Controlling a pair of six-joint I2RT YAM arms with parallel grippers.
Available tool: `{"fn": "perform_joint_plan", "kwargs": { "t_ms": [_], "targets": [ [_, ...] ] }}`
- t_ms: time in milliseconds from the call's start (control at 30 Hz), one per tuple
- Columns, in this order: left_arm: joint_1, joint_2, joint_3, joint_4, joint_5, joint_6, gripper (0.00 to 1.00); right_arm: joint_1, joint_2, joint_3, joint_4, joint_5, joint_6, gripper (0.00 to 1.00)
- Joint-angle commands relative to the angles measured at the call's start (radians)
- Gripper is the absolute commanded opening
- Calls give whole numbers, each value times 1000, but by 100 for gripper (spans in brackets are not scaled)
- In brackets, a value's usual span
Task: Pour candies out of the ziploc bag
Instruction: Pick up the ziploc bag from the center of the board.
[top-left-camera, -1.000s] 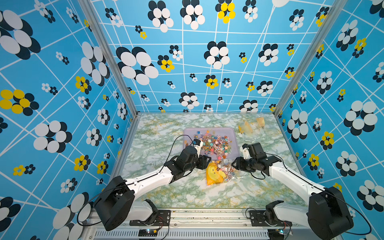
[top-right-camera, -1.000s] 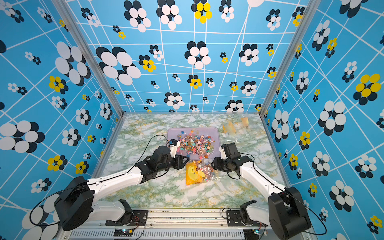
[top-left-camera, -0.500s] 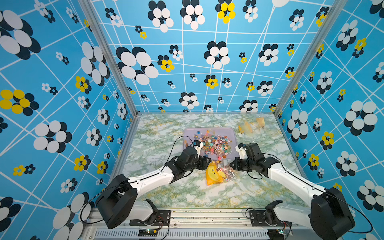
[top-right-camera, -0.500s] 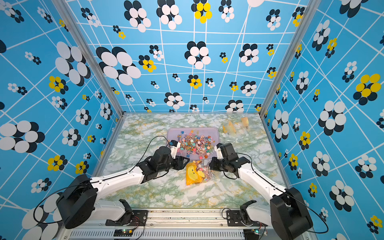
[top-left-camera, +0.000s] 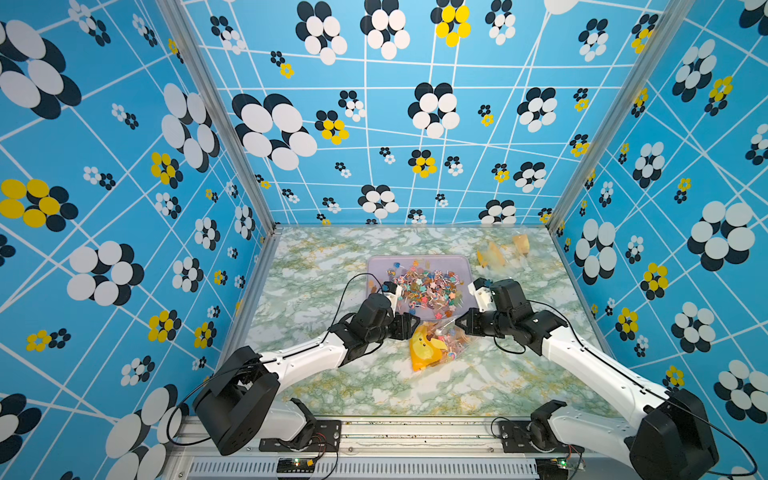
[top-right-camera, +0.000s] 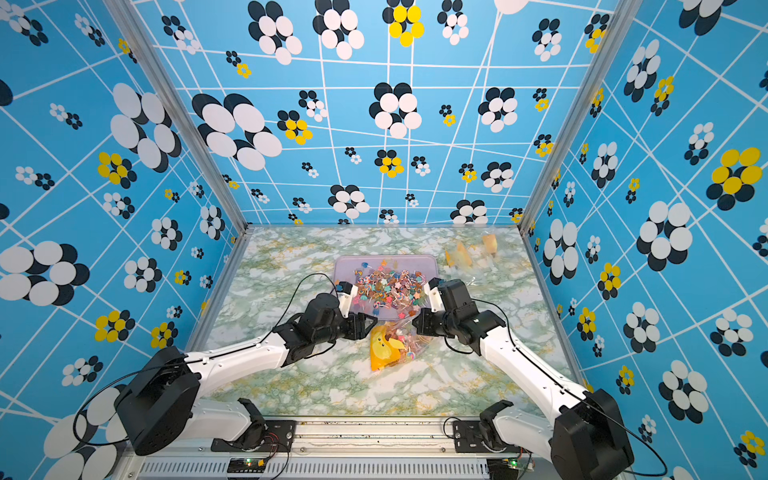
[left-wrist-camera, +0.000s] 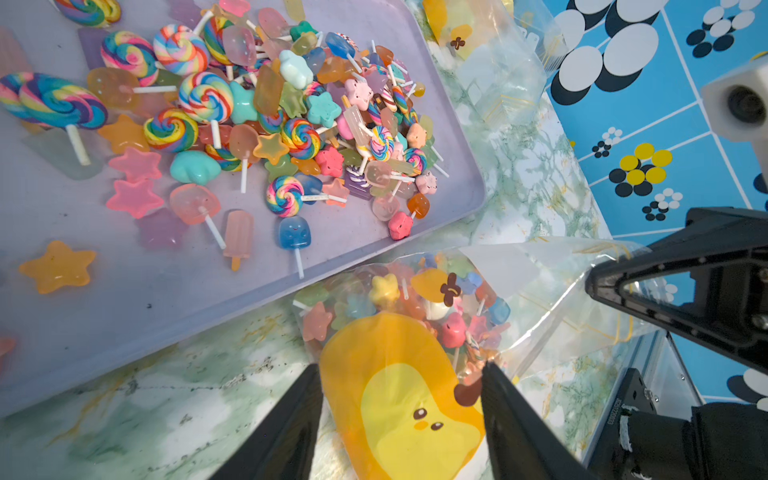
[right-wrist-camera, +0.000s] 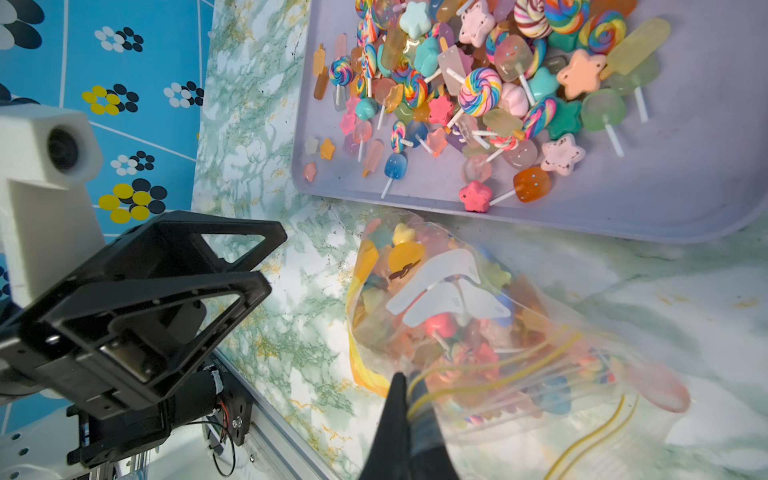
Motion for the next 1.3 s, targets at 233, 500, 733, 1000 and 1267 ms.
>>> {"fn": "perform_joint_plan", "kwargs": {
  "t_ms": [233,500,733,1000,1267],
  "targets": [
    [58,31,-73,134,81,-87,67,20,-45,109,-34,-35,-2,1],
    [104,17,-117,258,163,-151,75,22,-29,199,-65,-36,-31,1],
    [133,66,-178,482,238,-245,80,25,8,336,-117,-47,-79,0],
    [175,230,-203,895,340,-434,97,25,62,528,-172,-50,-132,1],
    [175,353,-176,1141,365,-563,99,26,129,654,-166,-60,-147,1]
  ]
}}
